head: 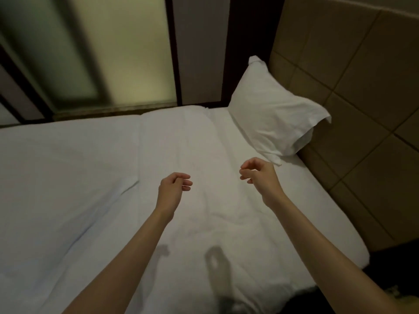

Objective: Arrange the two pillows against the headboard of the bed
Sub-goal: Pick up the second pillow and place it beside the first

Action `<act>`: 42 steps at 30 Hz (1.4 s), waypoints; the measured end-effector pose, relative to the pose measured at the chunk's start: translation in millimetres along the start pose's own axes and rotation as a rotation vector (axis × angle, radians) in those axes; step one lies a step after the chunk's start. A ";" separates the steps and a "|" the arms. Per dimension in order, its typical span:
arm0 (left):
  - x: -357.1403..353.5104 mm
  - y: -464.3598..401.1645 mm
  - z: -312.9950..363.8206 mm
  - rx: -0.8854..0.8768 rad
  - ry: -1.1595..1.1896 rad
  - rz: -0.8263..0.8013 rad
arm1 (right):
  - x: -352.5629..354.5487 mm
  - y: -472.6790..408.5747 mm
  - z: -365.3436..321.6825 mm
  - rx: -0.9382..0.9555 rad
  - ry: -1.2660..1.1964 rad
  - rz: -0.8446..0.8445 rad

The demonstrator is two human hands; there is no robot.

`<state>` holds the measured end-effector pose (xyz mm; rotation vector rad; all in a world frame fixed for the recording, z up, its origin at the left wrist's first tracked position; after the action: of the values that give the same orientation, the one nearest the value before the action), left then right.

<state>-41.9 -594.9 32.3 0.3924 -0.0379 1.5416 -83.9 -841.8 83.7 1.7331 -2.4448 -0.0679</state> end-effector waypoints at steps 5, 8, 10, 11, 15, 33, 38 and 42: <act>85.9 41.8 -56.3 0.113 0.057 0.078 | -80.4 49.1 23.3 -0.086 0.029 -0.072; 120.4 56.0 -81.4 0.161 0.099 0.136 | -114.8 61.1 34.3 -0.124 0.044 -0.129; 141.0 61.9 -98.0 0.194 0.121 0.184 | -137.0 64.1 40.5 -0.149 0.060 -0.169; 148.9 63.6 -105.6 0.208 0.128 0.203 | -146.4 64.2 42.9 -0.158 0.064 -0.187; 176.9 63.9 -133.9 0.255 0.128 0.278 | -185.7 59.0 53.1 -0.181 0.063 -0.268; 386.9 34.7 -251.2 0.403 0.185 0.595 | -410.4 44.6 75.1 -0.183 0.152 -0.460; 477.5 -7.1 -279.6 0.432 0.197 0.579 | -508.0 44.5 73.8 -0.152 0.216 -0.392; 526.9 -36.6 -303.0 0.517 0.219 0.575 | -568.6 33.0 66.7 -0.095 0.323 -0.393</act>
<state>-51.0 -5.2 -118.8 0.6541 0.4629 2.1566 60.2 -298.6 -30.1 1.9779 -1.8281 0.0500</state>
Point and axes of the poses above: each hand's wrist, its own y-axis away from the middle knuckle, its own x-axis out of the back of the hand, z = x × y, the point moved 5 cm from there along -y, towards the middle knuckle, and after that the axes turned 7 degrees about -y, right-handed, at the moved point
